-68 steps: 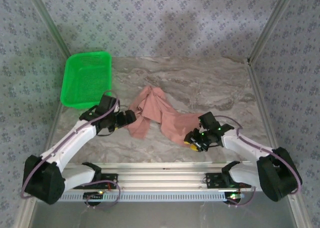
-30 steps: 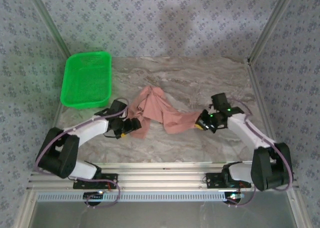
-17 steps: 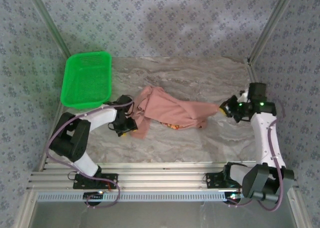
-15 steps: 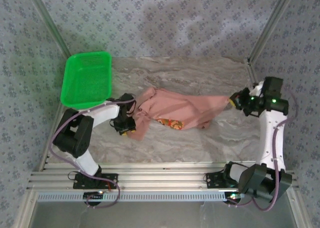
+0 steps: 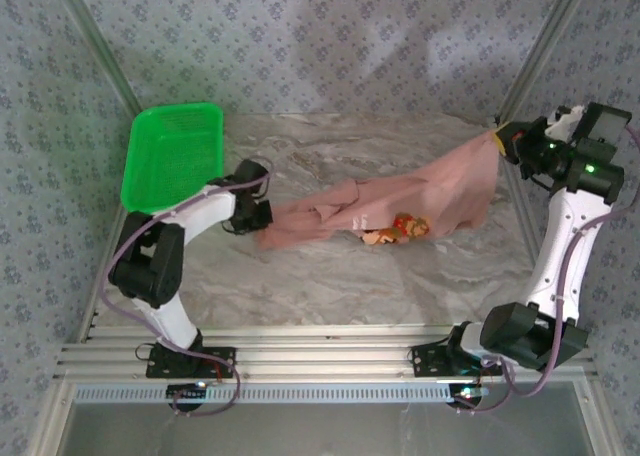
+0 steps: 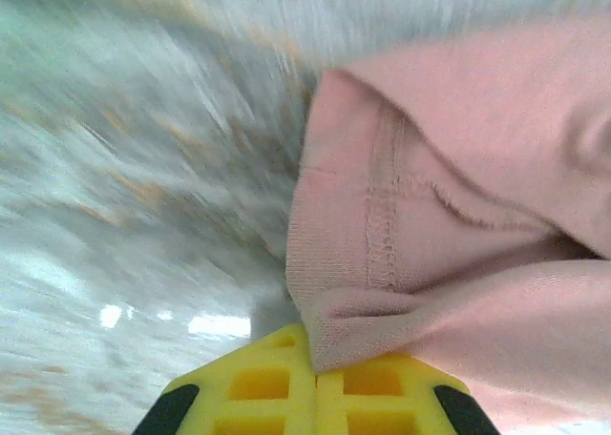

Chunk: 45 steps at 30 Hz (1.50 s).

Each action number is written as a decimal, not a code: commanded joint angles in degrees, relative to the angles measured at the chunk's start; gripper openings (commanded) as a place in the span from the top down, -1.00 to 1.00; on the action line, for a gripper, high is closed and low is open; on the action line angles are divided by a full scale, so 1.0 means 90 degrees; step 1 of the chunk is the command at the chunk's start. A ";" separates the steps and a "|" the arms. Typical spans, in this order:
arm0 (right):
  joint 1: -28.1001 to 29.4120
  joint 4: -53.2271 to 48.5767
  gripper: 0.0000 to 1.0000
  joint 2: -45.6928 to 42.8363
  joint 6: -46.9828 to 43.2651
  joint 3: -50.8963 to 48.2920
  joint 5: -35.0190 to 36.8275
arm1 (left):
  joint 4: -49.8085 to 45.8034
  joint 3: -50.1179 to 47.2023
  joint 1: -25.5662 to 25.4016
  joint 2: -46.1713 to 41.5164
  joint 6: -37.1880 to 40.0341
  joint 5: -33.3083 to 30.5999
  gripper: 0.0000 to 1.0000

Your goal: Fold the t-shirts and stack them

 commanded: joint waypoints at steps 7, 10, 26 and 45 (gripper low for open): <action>-0.0399 0.1525 1.00 0.0701 0.1160 0.1304 -0.0622 | 0.0367 0.2365 0.0466 -0.1064 0.0950 0.0118 1.00; -0.0441 0.1524 1.00 0.0683 0.1080 0.1427 -0.0579 | 0.0228 0.2650 0.0580 -0.1094 0.0988 0.0293 1.00; -0.0279 -0.1595 1.00 -0.1549 -0.1846 -0.3085 0.2051 | -0.0825 -0.2993 -0.0363 -0.3644 -0.1673 0.0884 0.52; 0.0170 -0.1355 1.00 -0.1878 -0.2098 -0.4086 0.2257 | 0.0390 0.1060 -0.0093 0.0608 -0.1698 0.2375 -0.28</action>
